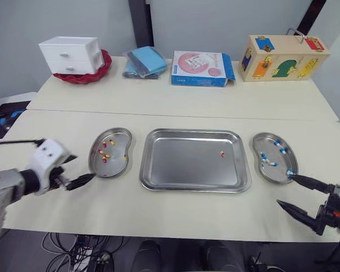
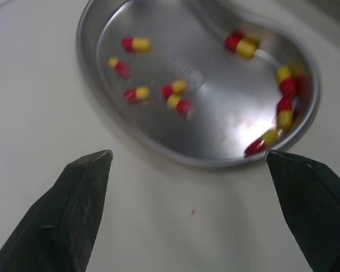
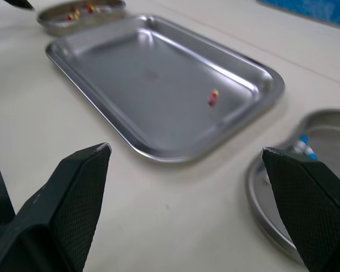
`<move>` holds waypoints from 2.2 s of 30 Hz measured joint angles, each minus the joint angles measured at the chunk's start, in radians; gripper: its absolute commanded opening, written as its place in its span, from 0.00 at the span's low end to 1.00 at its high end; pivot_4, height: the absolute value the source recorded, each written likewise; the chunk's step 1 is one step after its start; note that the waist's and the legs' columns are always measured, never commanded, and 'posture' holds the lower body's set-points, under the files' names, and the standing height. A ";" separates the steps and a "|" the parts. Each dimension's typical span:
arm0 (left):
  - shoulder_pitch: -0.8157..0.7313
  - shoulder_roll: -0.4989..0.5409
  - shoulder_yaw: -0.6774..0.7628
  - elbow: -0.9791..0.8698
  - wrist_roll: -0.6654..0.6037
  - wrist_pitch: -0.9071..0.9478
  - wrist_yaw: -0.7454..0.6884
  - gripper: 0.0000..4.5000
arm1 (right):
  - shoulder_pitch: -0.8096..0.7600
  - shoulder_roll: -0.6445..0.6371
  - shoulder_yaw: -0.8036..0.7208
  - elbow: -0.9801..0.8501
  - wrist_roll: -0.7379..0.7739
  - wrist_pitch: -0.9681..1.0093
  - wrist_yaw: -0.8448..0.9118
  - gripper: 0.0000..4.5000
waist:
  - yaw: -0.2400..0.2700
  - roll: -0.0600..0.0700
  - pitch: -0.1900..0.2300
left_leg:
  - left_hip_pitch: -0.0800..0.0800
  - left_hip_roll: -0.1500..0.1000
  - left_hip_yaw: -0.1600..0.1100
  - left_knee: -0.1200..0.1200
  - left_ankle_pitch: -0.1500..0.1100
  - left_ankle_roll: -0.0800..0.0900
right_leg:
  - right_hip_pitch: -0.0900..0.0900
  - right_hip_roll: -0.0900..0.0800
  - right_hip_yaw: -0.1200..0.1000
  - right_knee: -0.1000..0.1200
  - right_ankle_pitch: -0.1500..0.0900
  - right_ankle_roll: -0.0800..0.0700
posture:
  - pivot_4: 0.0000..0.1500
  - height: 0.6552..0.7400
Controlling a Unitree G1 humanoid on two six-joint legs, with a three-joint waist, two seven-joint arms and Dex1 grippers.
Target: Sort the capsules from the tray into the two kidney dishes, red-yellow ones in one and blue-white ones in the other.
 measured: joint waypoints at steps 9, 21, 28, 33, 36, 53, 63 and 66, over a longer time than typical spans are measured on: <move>-0.369 -0.189 -0.343 -0.024 -0.007 0.013 -0.057 1.00 | 0.048 0.127 0.161 -0.035 -0.071 -0.174 -0.050 1.00 | -0.005 0.002 -0.001 | 0.003 -0.001 0.001 0.001 0.000 0.000 | 0.002 0.000 0.001 0.003 0.000 0.000 | 1.00 1.00; -0.685 -0.577 -0.627 0.377 0.156 -0.222 -0.079 1.00 | 0.097 0.195 0.222 -0.008 -0.109 -0.321 -0.154 1.00 | 0.000 0.002 -0.001 | 0.003 -0.002 0.001 0.006 0.000 0.000 | 0.003 0.001 0.002 0.006 0.000 0.000 | 1.00 1.00; -0.803 -0.776 -0.661 0.694 0.249 -0.393 -0.042 1.00 | 0.134 0.201 0.256 -0.025 -0.131 -0.335 -0.213 1.00 | -0.004 0.003 -0.001 | 0.003 -0.002 0.001 0.006 0.000 0.000 | 0.003 0.001 0.002 0.006 0.000 0.000 | 1.00 1.00; -0.842 -0.842 -0.661 0.854 0.298 -0.485 -0.035 1.00 | 0.150 0.212 0.282 -0.055 -0.141 -0.347 -0.266 1.00 | -0.005 0.003 -0.001 | 0.003 -0.002 0.001 0.006 0.000 0.000 | 0.003 0.001 0.002 0.006 0.000 0.000 | 1.00 1.00; -0.869 -0.871 -0.661 0.950 0.327 -0.534 -0.032 1.00 | 0.161 0.223 0.291 -0.067 -0.149 -0.356 -0.291 1.00 | -0.003 0.003 -0.001 | 0.003 -0.003 0.001 0.006 0.000 0.000 | 0.003 0.001 0.002 0.006 0.000 0.000 | 1.00 1.00; -0.934 -0.956 -0.638 1.147 0.395 -0.629 -0.007 1.00 | 0.207 0.227 0.341 -0.105 -0.185 -0.388 -0.380 1.00 | -0.003 0.003 -0.001 | 0.003 -0.003 0.000 0.006 0.000 0.000 | 0.003 0.001 0.002 0.006 0.000 0.000 | 1.00 1.00; -0.948 -0.968 -0.630 1.184 0.414 -0.649 0.007 0.58 | 0.218 0.227 0.360 -0.106 -0.196 -0.398 -0.411 1.00 | -0.003 0.003 -0.001 | 0.003 -0.003 0.000 0.006 0.000 0.000 | 0.003 0.001 0.002 0.006 0.000 0.000 | 1.00 1.00; -0.949 -0.969 -0.630 1.186 0.425 -0.660 0.010 0.58 | 0.223 0.226 0.366 -0.106 -0.198 -0.404 -0.418 1.00 | -0.003 0.003 -0.001 | 0.003 -0.003 0.000 0.006 0.000 0.000 | 0.003 0.001 0.002 0.006 0.000 0.000 | 1.00 1.00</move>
